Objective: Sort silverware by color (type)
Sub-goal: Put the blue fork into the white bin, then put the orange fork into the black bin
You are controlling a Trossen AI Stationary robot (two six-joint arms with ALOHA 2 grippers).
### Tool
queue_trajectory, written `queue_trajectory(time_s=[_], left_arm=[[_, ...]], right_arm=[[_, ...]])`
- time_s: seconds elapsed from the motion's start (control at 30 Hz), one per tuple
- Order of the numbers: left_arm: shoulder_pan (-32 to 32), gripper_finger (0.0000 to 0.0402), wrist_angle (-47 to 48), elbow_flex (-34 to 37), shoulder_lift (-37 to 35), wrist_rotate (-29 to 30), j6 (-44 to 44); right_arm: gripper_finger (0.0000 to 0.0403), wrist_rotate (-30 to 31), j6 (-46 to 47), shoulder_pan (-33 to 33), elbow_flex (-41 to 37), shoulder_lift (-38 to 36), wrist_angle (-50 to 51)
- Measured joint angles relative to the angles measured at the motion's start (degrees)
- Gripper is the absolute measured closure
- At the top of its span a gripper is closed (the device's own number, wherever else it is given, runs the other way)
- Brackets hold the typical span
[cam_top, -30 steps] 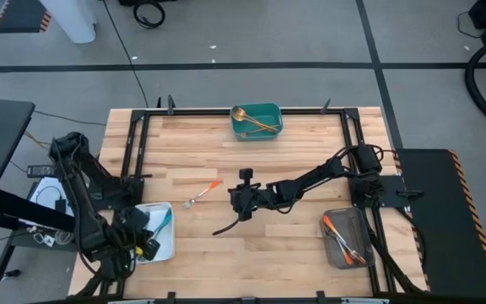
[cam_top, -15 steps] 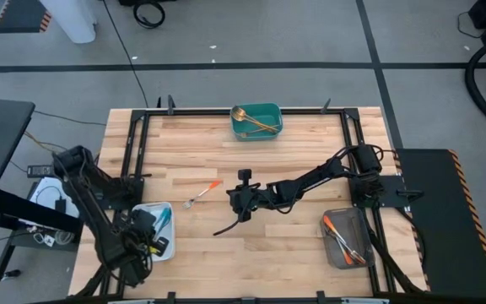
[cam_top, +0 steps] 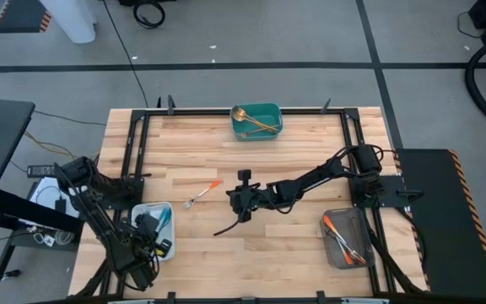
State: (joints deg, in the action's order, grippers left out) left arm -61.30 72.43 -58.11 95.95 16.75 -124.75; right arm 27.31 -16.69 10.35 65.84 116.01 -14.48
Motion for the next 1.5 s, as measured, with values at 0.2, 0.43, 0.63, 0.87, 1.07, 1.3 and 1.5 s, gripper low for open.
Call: queue_trajectory(time_s=[0.2,0.43,0.63,0.87,1.07,1.3,1.5], left_arm=[[0.0,0.0388,-1.1,0.0,2.0,-0.1,0.6],[0.0,0.0385,-3.4,0.5,2.4,-0.2,0.9],[0.4,0.0336,-3.4,0.5,2.4,-0.2,1.4],[0.8,0.0268,-1.7,-0.5,1.8,-1.4,2.8],[1.8,0.026,3.8,-3.8,0.5,-1.2,3.9],[6.2,0.026,5.4,-6.3,0.3,-1.0,13.0],[9.6,0.026,5.5,-8.5,0.3,-0.1,20.9]], right_arm=[[0.0392,0.0,0.0,0.0,0.0,0.0,0.0],[0.0392,-0.1,0.0,0.0,0.0,0.0,0.0],[0.0392,-0.4,0.0,0.1,0.0,0.0,0.0],[0.0392,-0.4,0.0,0.1,0.0,0.0,0.0],[0.0392,-0.4,0.0,0.1,0.0,0.0,0.0],[0.0392,-0.4,0.0,0.1,0.0,0.0,-0.4],[0.0392,-0.5,0.0,0.1,0.0,0.0,0.0]])
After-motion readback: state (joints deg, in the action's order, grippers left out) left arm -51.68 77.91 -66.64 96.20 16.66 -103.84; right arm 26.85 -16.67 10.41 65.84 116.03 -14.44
